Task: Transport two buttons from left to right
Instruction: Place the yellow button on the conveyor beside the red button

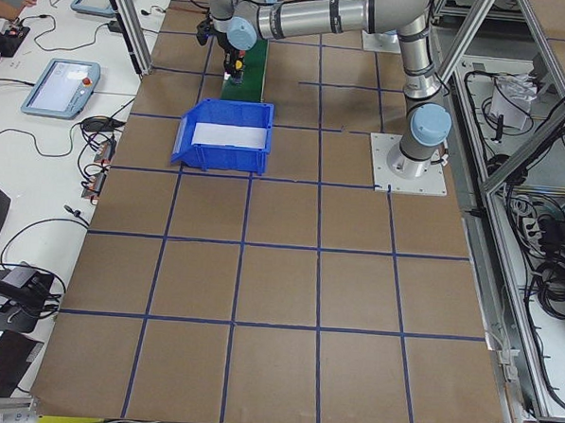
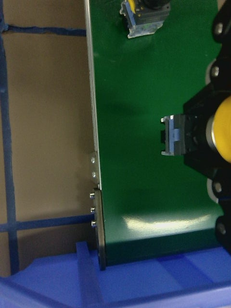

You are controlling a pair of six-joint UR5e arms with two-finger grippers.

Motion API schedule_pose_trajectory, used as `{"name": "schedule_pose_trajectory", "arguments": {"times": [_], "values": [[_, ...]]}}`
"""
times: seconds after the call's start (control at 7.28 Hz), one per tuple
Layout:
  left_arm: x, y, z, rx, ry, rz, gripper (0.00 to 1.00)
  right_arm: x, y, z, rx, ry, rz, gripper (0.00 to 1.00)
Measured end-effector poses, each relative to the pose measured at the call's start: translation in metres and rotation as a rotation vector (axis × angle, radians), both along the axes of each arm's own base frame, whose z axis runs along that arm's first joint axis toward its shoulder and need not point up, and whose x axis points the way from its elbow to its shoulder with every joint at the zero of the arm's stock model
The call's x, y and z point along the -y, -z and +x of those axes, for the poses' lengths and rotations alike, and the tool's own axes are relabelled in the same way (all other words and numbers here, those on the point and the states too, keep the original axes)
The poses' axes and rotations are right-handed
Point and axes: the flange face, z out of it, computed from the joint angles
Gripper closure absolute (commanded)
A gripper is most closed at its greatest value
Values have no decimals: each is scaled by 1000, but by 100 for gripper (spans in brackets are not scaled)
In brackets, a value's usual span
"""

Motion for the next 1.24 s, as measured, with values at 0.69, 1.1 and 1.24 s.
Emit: {"name": "schedule_pose_trajectory", "arguments": {"times": [0.69,1.1,1.24], "values": [[5,18,4,52,-36,3,13,-1,-3,0,-6,2,-3,0],[8,5,5,55,-80,-22,1,-1,-4,0,-7,4,-6,0],[10,-24,8,47,-83,-68,0,-1,-4,0,-6,4,-6,0]]}}
